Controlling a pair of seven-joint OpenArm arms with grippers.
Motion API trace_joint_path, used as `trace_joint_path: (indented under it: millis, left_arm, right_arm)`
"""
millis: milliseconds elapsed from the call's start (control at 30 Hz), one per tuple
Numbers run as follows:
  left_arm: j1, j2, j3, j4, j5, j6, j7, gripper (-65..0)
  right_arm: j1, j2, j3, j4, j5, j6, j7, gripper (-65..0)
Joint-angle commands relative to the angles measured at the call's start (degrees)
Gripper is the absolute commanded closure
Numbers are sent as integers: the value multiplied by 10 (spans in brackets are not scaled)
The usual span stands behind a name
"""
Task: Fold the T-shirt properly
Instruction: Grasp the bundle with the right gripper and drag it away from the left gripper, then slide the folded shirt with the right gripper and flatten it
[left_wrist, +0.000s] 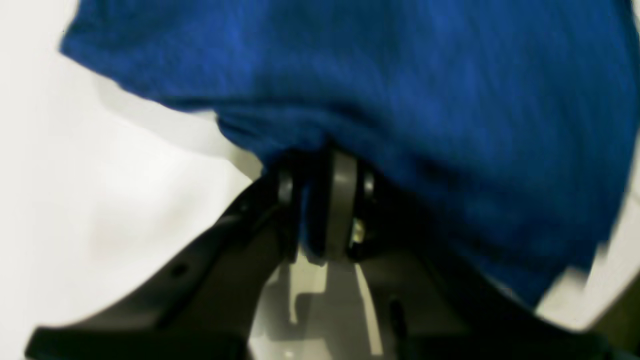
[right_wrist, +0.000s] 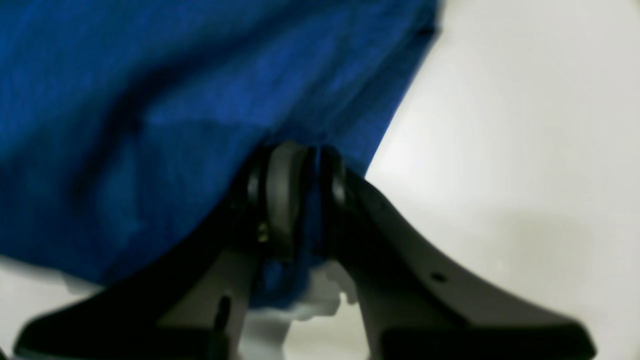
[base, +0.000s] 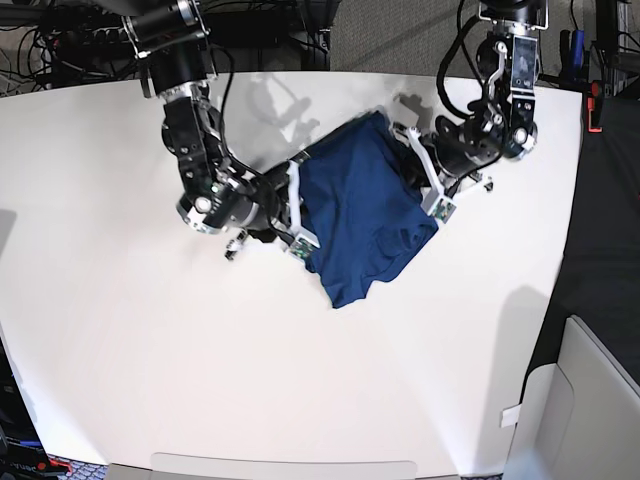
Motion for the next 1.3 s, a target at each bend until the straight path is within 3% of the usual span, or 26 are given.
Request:
trace_joint_path:
  millis: [0, 133, 367, 533, 867, 933, 1067, 1167, 1267]
  left_arm:
    - [-10, -6, -2, 4, 3, 4, -1, -69]
    - [-36, -6, -2, -8, 3, 4, -2, -69]
    - [-52, -2, -2, -8, 3, 5, -2, -69]
    - [-63, 21, -1, -8, 3, 5, -10, -69]
    - [-78, 60, 11, -9, 4, 6, -9, -69]
    - [-78, 50, 9, -8, 5, 6, -9, -69]
    - [-75, -7, 4, -5, 5, 7, -9, -69]
    - [-52, -37, -46, 6, 5, 7, -9, -69]
    - [-25, -53, -114, 24, 5, 7, -7, -69]
  right_arm:
    - [2, 6, 3, 22, 8, -1, 5, -78]
    - [-37, 10, 5, 59, 8, -1, 5, -78]
    - [-80, 8, 97, 130, 12, -1, 5, -78]
    - [-99, 8, 142, 195, 12, -1, 5, -78]
    - [-131, -35, 179, 225, 121, -1, -2, -78]
    - [-129, -54, 173, 224, 127, -1, -21, -78]
    - [-119, -89, 144, 222, 149, -1, -32, -78]
    - [-114, -114, 107, 222, 150, -1, -32, -78]
    - [-109, -116, 70, 219, 150, -1, -33, -78]
